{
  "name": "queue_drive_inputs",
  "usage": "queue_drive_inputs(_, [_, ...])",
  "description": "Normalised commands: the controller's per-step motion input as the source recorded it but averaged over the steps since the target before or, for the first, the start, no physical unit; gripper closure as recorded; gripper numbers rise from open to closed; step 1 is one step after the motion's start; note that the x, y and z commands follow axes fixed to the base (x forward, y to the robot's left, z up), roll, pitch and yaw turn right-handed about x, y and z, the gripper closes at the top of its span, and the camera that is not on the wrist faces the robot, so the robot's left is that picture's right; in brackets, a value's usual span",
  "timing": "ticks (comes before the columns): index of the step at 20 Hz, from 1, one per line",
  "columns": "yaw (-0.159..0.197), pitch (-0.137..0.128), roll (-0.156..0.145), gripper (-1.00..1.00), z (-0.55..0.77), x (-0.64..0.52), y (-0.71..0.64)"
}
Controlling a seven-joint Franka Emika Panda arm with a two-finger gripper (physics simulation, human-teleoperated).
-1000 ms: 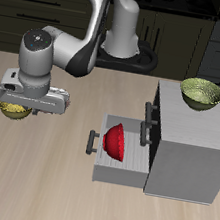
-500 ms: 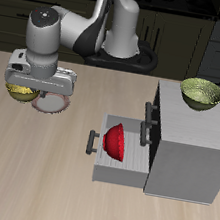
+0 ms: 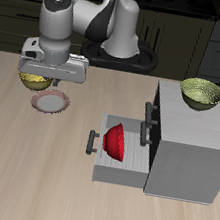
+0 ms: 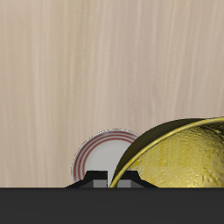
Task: Place the yellow bowl on the plate
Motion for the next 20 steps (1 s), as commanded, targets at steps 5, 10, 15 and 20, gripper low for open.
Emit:
queue_drive_inputs(5, [-0.009,0.010,0.034,1.00,-0.05,-0.18,0.20])
queue_drive_inputs(10, [-0.019,0.015,0.026,1.00,-0.11,-0.02,0.16])
queue_drive_inputs(15, [0.002,0.026,0.023,1.00,-0.18,-0.03,0.18])
queue_drive_inputs(20, [0.016,0.050,-0.058,1.00,-0.17,-0.10,-0.11])
